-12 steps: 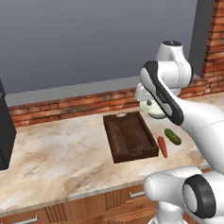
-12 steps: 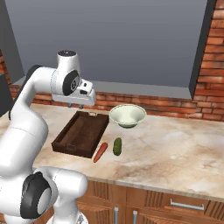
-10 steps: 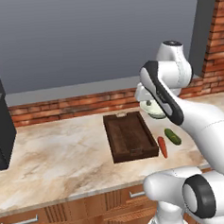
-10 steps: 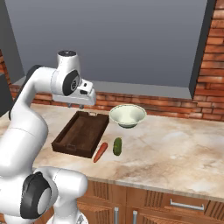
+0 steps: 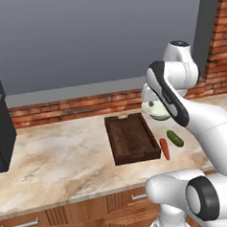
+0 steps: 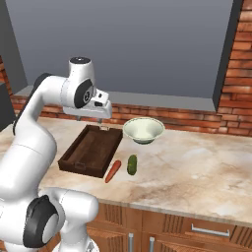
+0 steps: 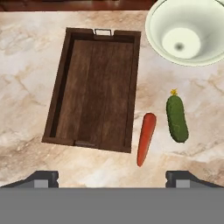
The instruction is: Place the two vegetables and bowl onto the tray for setting up a vegetable dip station.
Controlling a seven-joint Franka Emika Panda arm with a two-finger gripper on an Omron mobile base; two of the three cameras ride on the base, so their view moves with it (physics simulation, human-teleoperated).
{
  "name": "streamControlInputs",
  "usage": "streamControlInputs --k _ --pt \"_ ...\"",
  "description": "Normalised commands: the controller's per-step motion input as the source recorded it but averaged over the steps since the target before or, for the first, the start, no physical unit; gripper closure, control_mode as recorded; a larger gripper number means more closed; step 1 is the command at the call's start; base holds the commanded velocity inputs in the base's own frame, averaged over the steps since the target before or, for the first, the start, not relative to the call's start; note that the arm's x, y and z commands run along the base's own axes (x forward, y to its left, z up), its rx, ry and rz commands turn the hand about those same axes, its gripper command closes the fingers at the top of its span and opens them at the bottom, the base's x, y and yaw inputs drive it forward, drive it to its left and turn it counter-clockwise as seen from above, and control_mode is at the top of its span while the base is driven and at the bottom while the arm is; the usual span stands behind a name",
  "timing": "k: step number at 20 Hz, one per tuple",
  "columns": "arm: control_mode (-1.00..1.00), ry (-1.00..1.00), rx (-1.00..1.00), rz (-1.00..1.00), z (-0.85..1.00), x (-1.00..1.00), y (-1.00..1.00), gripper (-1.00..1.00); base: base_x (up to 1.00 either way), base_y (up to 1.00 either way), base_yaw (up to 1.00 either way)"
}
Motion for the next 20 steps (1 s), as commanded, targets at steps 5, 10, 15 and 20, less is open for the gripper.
streamControlInputs --k 5,10,15,20 --pt "-1.00 -0.05 -0.06 0.00 0.00 0.00 -0.10 -1.00 0.00 0.00 0.00" --pt "-1.00 -0.04 -0.11 0.00 0.00 0.01 -0.04 -1.00 0.00 0.00 0.00" --pt "-1.00 -0.02 -0.10 0.00 0.00 0.10 -0.08 -1.00 0.00 0.00 0.00" --pt "-1.00 -0.02 -0.12 0.00 -0.01 0.15 -0.11 -1.00 0.00 0.00 0.00"
